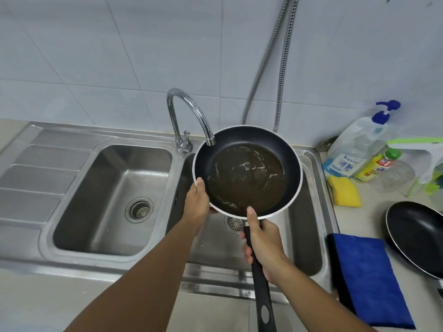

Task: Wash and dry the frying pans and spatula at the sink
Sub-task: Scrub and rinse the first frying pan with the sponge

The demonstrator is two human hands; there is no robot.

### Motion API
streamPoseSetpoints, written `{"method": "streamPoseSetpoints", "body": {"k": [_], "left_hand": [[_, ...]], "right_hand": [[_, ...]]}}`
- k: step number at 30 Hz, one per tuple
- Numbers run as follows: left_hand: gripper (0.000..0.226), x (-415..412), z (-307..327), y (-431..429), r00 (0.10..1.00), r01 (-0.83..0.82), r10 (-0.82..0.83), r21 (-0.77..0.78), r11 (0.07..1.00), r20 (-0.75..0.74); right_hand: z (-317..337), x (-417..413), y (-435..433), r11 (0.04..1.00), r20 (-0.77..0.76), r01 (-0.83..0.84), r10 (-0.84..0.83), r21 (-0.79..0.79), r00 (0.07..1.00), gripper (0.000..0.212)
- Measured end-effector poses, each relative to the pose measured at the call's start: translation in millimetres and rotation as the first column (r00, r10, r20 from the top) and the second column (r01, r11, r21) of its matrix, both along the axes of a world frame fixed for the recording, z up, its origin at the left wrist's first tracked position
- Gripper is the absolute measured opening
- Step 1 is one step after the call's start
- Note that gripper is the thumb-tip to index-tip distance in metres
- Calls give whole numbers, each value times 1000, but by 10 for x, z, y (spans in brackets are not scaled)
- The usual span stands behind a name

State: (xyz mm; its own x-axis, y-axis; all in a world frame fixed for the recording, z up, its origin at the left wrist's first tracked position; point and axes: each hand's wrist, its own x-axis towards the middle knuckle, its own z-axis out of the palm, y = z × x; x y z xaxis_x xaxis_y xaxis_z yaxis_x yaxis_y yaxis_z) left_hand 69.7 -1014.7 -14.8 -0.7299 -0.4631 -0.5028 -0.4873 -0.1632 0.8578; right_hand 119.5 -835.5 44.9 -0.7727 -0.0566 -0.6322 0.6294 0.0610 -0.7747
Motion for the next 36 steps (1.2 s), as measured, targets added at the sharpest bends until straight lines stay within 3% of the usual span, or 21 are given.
{"method": "streamPoseSetpoints", "body": {"k": [2, 4, 6, 9, 15, 18, 20, 27, 36], "left_hand": [[80, -68, 87, -110, 997, 75, -73, -81, 994, 27], [65, -176, 360, -243, 990, 143, -142, -263, 954, 20], [40, -318, 556, -419, 983, 143, -180, -460, 876, -37], [42, -589, 731, -709, 948, 175, -305, -651, 739, -91], [71, -1013, 725, -939, 812, 522, -524, -723, 453, 258], [75, -1060, 668, -963, 766, 584, -507, -758, 292, 395], [71, -1042, 641, -955, 768, 576, -483, -783, 235, 420], [65, -903, 635, -932, 769, 572, -472, -794, 206, 431], [72, -781, 624, -941, 772, 598, -450, -752, 276, 448]], "right_hand": [[13, 4, 21, 1000, -7, -11, 11, -6, 1000, 56], [17, 14, 50, 999, -8, -33, 33, -9, 999, 57], [10, 21, 75, 999, -13, -53, 53, -1, 999, 59], [-23, 19, 101, 998, -24, -62, 63, 17, 998, 58], [-107, -7, 115, 995, -25, -82, 84, 48, 996, 63], [-123, -19, 91, 997, -15, -65, 65, 33, 998, 65], [-127, -34, 74, 999, -8, -46, 46, 24, 999, 64], [-79, -124, 42, 1000, -15, -22, 22, 0, 1000, 56], [-32, -122, -35, 999, -12, -40, 40, -11, 999, 57]]}}
